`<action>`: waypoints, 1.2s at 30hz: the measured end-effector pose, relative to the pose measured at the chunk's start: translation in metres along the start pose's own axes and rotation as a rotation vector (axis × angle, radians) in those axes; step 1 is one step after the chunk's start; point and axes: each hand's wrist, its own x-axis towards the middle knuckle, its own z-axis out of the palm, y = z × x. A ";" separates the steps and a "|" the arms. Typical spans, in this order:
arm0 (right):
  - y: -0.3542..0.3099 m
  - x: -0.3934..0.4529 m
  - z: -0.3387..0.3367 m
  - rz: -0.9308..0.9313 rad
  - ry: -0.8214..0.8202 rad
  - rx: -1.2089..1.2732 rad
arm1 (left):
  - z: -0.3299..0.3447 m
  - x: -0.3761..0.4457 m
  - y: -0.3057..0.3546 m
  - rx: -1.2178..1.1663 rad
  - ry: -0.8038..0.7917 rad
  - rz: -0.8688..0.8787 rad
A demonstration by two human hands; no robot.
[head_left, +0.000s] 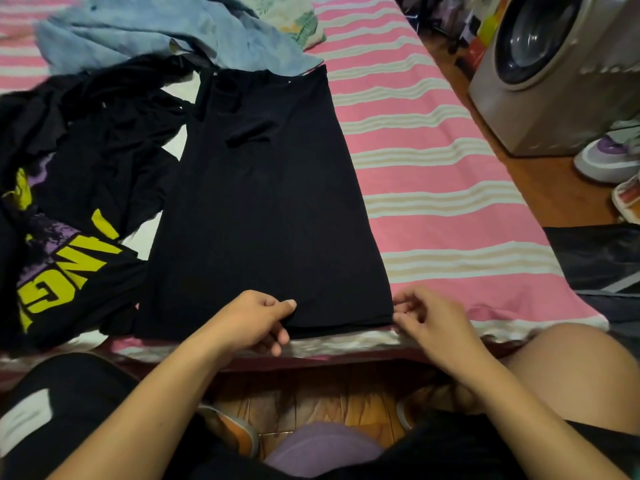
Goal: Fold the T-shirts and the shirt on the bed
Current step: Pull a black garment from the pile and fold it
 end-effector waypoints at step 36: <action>0.006 -0.018 0.008 -0.314 -0.029 -0.903 | 0.030 -0.009 -0.014 0.650 0.353 0.061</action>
